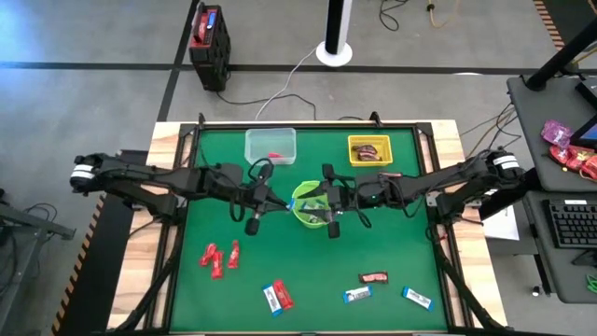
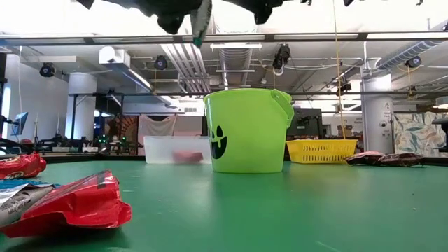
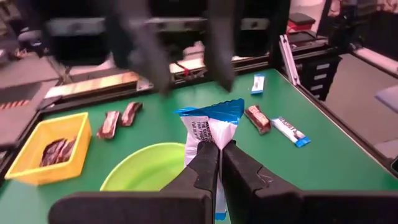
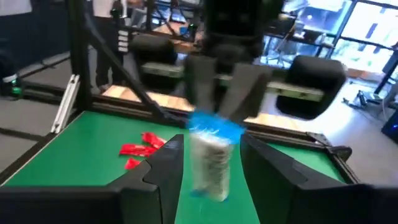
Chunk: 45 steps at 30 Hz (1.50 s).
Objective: Sort candy by brand, put in halloween buckets
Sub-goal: Put the white chocolate into the green bucket
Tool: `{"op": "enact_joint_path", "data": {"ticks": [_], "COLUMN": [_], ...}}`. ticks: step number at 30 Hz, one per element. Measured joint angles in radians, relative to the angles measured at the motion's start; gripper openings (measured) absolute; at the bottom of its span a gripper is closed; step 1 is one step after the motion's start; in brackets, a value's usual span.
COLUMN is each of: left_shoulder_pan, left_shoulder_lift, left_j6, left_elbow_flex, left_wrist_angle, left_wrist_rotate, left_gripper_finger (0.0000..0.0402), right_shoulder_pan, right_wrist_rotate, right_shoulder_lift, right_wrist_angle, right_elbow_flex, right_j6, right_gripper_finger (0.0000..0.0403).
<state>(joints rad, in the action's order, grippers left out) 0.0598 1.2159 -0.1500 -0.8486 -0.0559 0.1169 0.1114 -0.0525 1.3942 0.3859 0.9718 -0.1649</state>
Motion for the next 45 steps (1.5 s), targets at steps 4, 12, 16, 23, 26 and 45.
{"op": "enact_joint_path", "data": {"ticks": [4, 12, 16, 23, 26, 45], "left_shoulder_pan": [0.01, 0.014, 0.013, 0.014, 0.014, 0.011], "left_shoulder_lift": [0.044, 0.073, 0.073, 0.073, 0.073, 0.072], "left_j6": [-0.025, -0.025, -0.025, -0.022, -0.022, -0.006], "left_elbow_flex": [0.0, 0.0, 0.0, 0.0, 0.0, 0.0], "left_wrist_angle": [-0.049, -0.111, -0.123, -0.138, -0.139, -0.098], "left_wrist_rotate": [0.006, 0.027, 0.046, 0.063, 0.064, -0.063], "left_gripper_finger": [0.0, 0.0, 0.0, 0.0, 0.0, 0.0022], "right_shoulder_pan": [0.0, -0.001, 0.0, -0.001, -0.001, -0.02], "right_wrist_rotate": [0.001, 0.064, 0.118, 0.14, 0.141, 0.136], "right_shoulder_lift": [0.015, 0.018, 0.018, 0.018, 0.018, -0.025], "right_wrist_angle": [0.008, 0.009, 0.007, 0.008, 0.008, -0.089], "right_elbow_flex": [0.0, 0.0, 0.0, 0.0, 0.0, 0.007], "right_j6": [0.072, 0.123, 0.138, 0.139, 0.127, 0.076], "right_gripper_finger": [0.0161, 0.0193, 0.0185, 0.0137, 0.0106, 0.0018]}}
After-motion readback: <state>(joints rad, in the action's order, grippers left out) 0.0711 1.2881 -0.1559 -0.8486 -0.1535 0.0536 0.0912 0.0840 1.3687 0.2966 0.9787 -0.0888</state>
